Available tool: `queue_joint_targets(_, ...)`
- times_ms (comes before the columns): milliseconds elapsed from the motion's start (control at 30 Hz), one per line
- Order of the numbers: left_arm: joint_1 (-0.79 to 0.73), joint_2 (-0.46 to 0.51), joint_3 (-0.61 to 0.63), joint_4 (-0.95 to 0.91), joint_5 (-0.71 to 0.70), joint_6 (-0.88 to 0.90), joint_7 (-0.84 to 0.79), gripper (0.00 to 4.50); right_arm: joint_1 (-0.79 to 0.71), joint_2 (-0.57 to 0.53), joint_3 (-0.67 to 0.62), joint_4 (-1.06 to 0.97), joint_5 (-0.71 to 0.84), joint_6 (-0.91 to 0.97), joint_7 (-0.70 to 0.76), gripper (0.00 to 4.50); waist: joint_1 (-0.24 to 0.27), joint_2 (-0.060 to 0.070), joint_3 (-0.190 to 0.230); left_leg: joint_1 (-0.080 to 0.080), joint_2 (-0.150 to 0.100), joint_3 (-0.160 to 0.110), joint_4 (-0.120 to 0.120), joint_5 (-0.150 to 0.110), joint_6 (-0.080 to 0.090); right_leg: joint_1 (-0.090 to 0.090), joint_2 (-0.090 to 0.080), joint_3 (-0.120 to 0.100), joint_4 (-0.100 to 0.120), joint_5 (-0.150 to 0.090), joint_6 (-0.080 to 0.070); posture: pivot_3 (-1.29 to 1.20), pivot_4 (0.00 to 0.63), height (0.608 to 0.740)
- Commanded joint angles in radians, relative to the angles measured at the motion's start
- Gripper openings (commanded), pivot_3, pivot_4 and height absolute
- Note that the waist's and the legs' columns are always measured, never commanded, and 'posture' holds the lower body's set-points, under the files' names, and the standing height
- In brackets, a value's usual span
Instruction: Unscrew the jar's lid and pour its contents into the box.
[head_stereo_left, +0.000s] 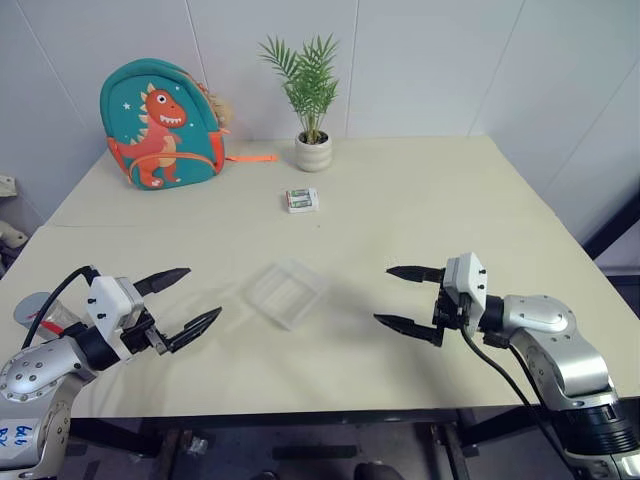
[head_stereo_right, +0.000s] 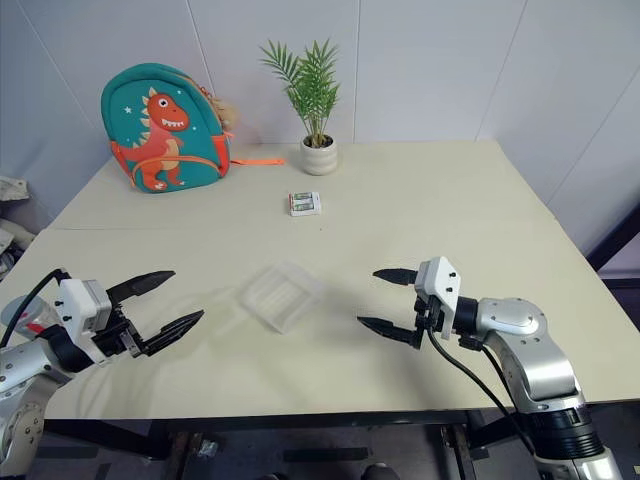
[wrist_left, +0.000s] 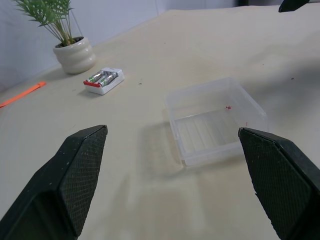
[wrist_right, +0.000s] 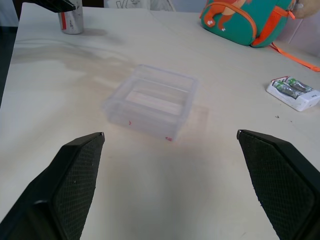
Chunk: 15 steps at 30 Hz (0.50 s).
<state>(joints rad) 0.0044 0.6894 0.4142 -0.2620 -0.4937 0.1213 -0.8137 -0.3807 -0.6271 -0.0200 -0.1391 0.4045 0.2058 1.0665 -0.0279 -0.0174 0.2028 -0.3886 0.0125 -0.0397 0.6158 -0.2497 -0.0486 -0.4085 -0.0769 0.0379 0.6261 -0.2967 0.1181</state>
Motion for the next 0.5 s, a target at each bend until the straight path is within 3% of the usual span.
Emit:
queue_joint_targets(33,0.013,-0.001,0.029,-0.041,-0.007,-0.002,0.022,4.48,-0.034,0.005,-0.001,0.029,-0.007,-0.037,0.006,4.50,0.000,0.000,0.000,0.000,0.000,0.000,0.000,0.000,0.000,0.000,0.000,0.000,0.000,0.000,0.000,0.00,0.150,0.740)
queue_joint_targets(233,0.098,-0.051,0.066,-0.110,0.003,-0.008,0.097,4.48,-0.106,0.042,0.032,0.117,-0.007,-0.052,0.040,4.50,-0.002,0.000,0.000,0.001,0.001,0.001,0.000,0.000,0.000,0.000,0.000,0.001,0.000,0.000,0.000,0.00,0.150,0.740)
queue_joint_targets(333,0.153,-0.150,0.108,-0.177,0.039,-0.040,0.229,4.48,-0.169,0.080,0.057,0.154,0.003,-0.054,0.068,4.50,-0.003,0.000,0.000,0.001,0.001,0.002,0.000,0.000,0.000,0.000,0.000,0.001,0.000,0.001,0.000,0.00,0.150,0.740)
queue_joint_targets(500,0.293,-0.400,0.148,-0.334,0.139,-0.082,0.491,4.48,-0.262,0.146,0.097,0.189,0.018,-0.054,0.127,4.50,0.000,0.000,0.000,0.001,0.001,0.003,0.001,0.000,0.000,0.000,0.000,0.002,0.000,0.002,0.001,0.00,0.150,0.740)
